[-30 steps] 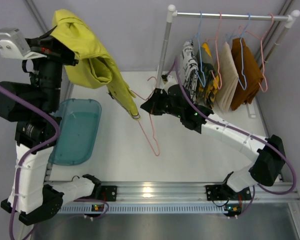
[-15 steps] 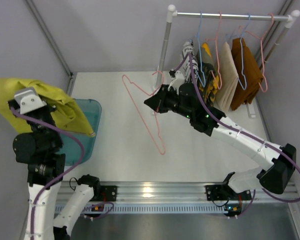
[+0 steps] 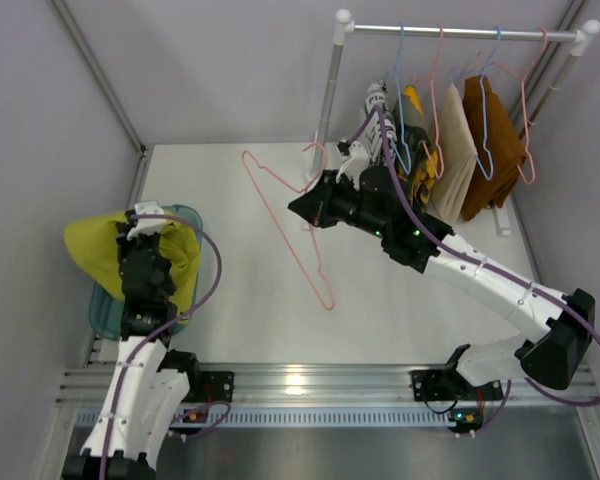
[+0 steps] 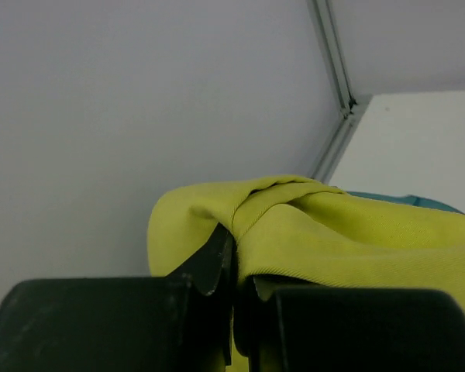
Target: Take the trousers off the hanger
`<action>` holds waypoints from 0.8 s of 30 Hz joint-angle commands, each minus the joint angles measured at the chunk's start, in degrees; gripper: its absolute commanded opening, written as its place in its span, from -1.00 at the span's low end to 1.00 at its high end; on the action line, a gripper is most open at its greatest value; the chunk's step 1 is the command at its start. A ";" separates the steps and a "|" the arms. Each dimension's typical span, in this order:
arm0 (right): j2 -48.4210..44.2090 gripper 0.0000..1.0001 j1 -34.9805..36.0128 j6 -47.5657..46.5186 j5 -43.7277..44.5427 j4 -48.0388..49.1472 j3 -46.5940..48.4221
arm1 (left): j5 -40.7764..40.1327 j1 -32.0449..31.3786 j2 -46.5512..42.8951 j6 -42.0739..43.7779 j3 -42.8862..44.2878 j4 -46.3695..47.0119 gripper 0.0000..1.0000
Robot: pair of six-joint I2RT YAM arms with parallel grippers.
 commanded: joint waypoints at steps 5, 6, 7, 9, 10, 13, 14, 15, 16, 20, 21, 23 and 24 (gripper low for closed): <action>-4.72 -1.00 -2.43 -2.31 -0.41 -0.50 2.88 | 10.19 1.84 22.57 -6.14 4.37 17.86 -1.00; -5.68 -1.00 -2.61 -2.49 -0.15 -0.85 3.06 | 13.16 2.02 24.62 -7.38 5.77 16.02 -1.00; -6.30 -1.00 -3.05 -2.75 0.03 -1.12 3.15 | 14.14 1.93 26.46 -10.44 8.92 13.48 -1.00; -8.14 -1.00 -3.23 -3.37 0.29 -2.26 3.50 | 16.34 4.30 30.86 -13.88 11.58 5.66 -0.85; -9.02 -1.00 -3.49 -3.89 0.82 -2.79 3.59 | 16.96 4.74 31.92 -17.99 14.03 2.15 -0.75; -12.80 -1.00 -3.66 -6.00 1.79 -4.98 3.50 | 23.53 7.20 34.04 -23.81 16.68 -12.18 -0.43; -13.68 -1.00 -3.75 -6.62 2.05 -6.29 3.24 | 25.04 8.16 33.43 -26.18 16.60 -14.39 -0.23; -15.60 -1.00 -3.67 -7.15 2.49 -7.00 3.15 | 25.92 8.26 32.82 -27.08 16.42 -19.20 -0.10; -16.58 -1.00 -3.84 -8.28 3.19 -7.62 3.06 | 27.15 8.35 31.51 -27.95 16.25 -21.16 0.09; -20.45 -1.00 -4.63 -10.49 5.55 -10.70 3.06 | 31.97 8.61 27.11 -30.07 18.78 -30.39 0.98; -21.68 -1.00 -4.98 -10.67 6.18 -11.40 3.06 | 33.30 8.70 26.05 -30.33 20.01 -32.15 0.98; -23.00 -1.00 -5.95 -10.75 7.50 -13.59 3.23 | 38.20 8.61 22.80 -30.25 23.61 -36.37 0.98; -24.05 -1.00 -6.47 -10.75 7.68 -14.38 3.32 | 39.63 8.61 22.10 -29.90 28.94 -38.21 0.98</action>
